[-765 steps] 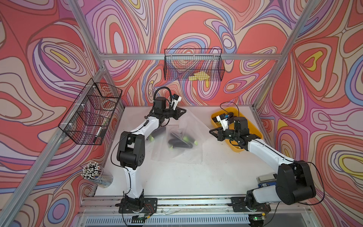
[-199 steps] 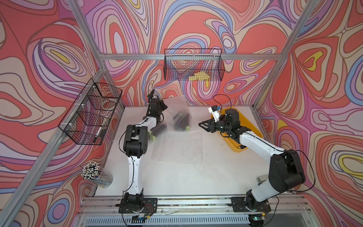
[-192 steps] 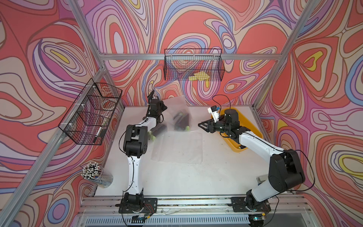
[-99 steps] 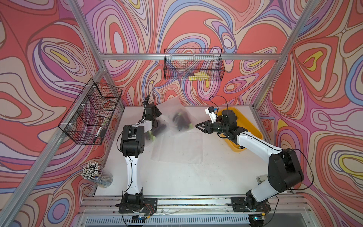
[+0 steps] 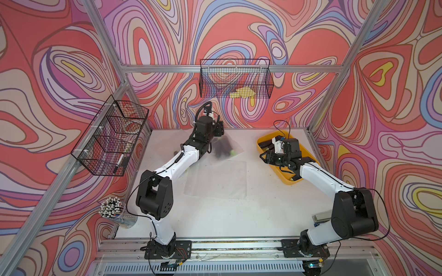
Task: Place the eggplant in a zip-top bag and seal the zipper
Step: Place the zipper food storage bag at the center of the board, then open the zipper of the food storage bag at the center of the board.
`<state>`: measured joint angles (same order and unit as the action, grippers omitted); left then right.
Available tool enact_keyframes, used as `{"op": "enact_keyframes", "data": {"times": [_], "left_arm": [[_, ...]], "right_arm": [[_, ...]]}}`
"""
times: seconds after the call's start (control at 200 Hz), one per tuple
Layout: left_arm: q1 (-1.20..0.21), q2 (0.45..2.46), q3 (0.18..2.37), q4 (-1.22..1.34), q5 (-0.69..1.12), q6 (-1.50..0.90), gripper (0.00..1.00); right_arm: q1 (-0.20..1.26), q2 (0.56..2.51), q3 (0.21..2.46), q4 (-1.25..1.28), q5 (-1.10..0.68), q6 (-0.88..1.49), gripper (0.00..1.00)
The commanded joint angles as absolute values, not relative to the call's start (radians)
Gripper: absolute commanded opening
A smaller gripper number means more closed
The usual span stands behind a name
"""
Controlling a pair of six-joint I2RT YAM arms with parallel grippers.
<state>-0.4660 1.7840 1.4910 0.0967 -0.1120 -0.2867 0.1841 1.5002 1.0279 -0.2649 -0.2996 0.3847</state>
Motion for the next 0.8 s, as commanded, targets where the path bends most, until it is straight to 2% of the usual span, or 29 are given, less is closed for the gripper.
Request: {"op": "enact_keyframes", "data": {"times": [0.0, 0.15, 0.285, 0.506, 0.796], "left_arm": [[-0.624, 1.802, 1.392, -0.117, -0.202, -0.405, 0.70], [-0.884, 1.865, 1.418, -0.348, -0.334, -0.577, 0.69], [-1.001, 1.909, 1.411, -0.468, -0.403, -0.709, 0.69], [-1.038, 2.015, 1.479, -0.664, -0.482, -0.805, 0.71], [-1.037, 2.079, 1.481, -0.577, -0.337, -0.820, 0.70]], "right_arm": [[0.186, 1.451, 1.060, -0.447, 0.005, 0.423, 0.51], [0.167, 1.424, 1.049, -0.493, 0.070, 0.451, 0.52], [0.150, 1.384, 1.042, -0.506, 0.112, 0.457, 0.52], [0.116, 1.312, 1.001, -0.484, 0.117, 0.482, 0.52], [0.115, 1.310, 0.979, -0.448, 0.109, 0.480, 0.52]]}}
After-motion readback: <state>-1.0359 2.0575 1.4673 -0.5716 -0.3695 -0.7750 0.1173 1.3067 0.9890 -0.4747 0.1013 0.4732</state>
